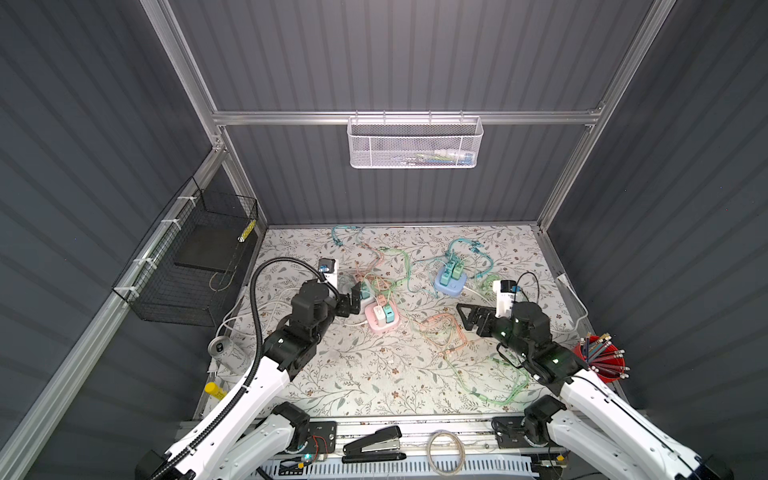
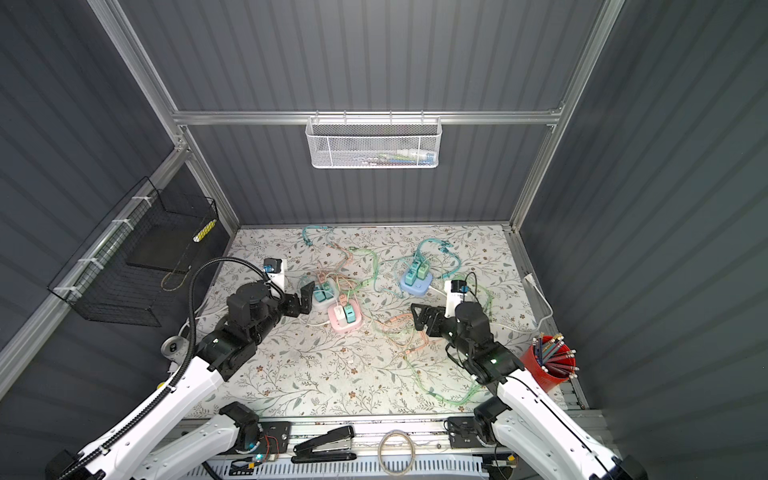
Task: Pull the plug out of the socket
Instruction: 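Move both grippers toward the pink power strip with plugged adapters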
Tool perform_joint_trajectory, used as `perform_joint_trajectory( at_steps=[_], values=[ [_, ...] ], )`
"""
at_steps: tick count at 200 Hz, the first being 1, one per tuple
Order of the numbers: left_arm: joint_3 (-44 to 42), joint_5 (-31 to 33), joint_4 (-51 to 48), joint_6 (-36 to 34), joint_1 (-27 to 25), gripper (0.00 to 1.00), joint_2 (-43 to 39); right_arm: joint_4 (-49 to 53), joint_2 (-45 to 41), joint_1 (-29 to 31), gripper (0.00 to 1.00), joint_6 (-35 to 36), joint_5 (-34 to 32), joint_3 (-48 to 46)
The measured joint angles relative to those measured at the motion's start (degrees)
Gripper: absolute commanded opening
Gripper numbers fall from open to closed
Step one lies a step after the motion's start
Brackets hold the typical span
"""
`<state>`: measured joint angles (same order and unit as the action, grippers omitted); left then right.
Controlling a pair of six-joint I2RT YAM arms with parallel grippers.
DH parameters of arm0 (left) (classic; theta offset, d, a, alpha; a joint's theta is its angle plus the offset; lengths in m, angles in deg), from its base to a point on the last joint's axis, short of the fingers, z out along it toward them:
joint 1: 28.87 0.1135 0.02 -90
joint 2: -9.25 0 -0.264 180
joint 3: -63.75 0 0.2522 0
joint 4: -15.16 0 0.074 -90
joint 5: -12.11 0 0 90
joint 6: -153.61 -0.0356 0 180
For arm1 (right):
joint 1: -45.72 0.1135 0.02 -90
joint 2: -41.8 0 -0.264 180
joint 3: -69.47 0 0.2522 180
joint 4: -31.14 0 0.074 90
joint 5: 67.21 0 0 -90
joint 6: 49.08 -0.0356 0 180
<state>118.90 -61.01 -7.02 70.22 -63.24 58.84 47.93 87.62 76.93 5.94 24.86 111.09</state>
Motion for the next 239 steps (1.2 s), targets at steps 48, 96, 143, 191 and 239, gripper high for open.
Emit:
perform_joint_trajectory(
  at_steps=[48,96,143,191,239],
  values=[
    [-3.1,2.8,-3.8,-1.0,-9.0,0.97,-0.5,-2.9,15.4,11.4,0.85,-2.1,-3.9,6.7],
    [-4.5,4.3,-4.4,0.6,-11.7,0.98,5.8,-6.2,27.8,14.4,0.83,-2.6,-3.6,13.1],
    [-4.1,3.1,-4.1,-0.7,-11.7,0.94,16.4,-4.6,34.8,14.4,0.76,-2.5,-2.4,19.3],
    [-2.2,-0.1,-3.3,-4.6,-11.6,0.93,20.5,-3.7,38.1,14.1,0.66,-2.6,-0.1,21.9],
    [-2.1,-2.7,-0.7,-8.2,-9.6,0.89,23.3,-2.7,40.7,12.9,0.57,-2.7,3.3,21.9]
  ],
)
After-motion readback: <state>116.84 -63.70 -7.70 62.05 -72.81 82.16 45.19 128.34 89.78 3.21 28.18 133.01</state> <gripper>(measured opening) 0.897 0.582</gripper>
